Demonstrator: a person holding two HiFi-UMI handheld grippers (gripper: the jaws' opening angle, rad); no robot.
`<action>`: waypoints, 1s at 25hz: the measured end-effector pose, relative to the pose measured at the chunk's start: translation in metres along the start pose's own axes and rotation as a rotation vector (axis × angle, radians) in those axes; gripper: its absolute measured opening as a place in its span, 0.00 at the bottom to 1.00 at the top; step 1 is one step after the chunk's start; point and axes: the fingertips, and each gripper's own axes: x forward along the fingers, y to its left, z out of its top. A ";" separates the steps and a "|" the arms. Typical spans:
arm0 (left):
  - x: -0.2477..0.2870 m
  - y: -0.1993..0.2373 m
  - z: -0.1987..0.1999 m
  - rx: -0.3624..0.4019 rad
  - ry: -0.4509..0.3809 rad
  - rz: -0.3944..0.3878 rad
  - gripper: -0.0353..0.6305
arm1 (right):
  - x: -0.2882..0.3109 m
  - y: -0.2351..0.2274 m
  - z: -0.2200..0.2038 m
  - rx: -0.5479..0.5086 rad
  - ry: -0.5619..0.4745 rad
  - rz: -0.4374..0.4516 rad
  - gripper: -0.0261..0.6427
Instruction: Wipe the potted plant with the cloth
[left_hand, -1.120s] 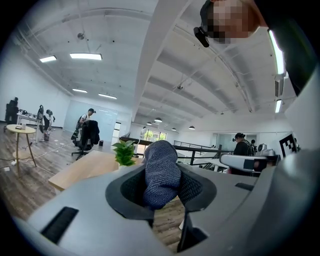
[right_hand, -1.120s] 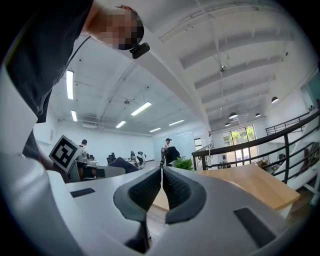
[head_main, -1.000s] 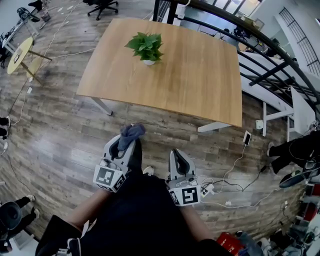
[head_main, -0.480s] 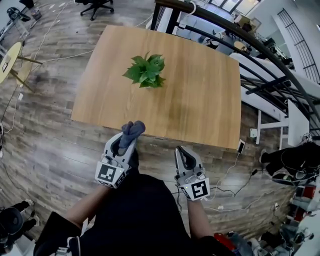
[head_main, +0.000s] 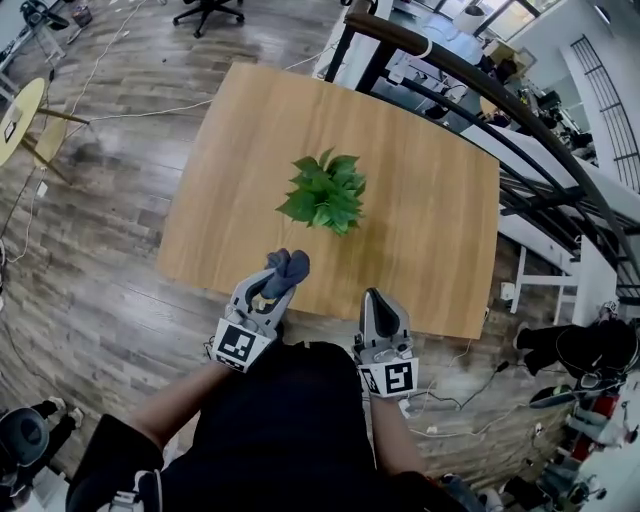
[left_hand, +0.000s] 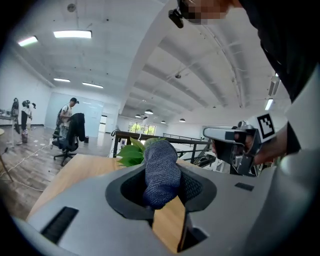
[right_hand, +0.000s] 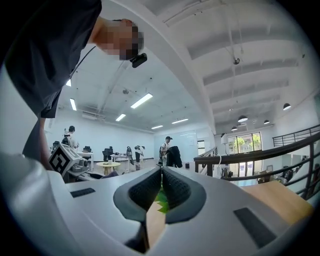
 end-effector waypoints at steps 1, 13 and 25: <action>0.005 0.002 -0.006 0.013 0.019 -0.016 0.27 | 0.009 -0.003 -0.003 -0.003 0.009 0.003 0.07; 0.055 0.074 -0.076 -0.106 0.182 0.103 0.27 | 0.068 -0.060 -0.084 -0.037 0.167 0.119 0.35; 0.138 0.138 -0.126 0.058 0.310 0.150 0.27 | 0.138 -0.075 -0.215 -0.117 0.426 0.358 0.44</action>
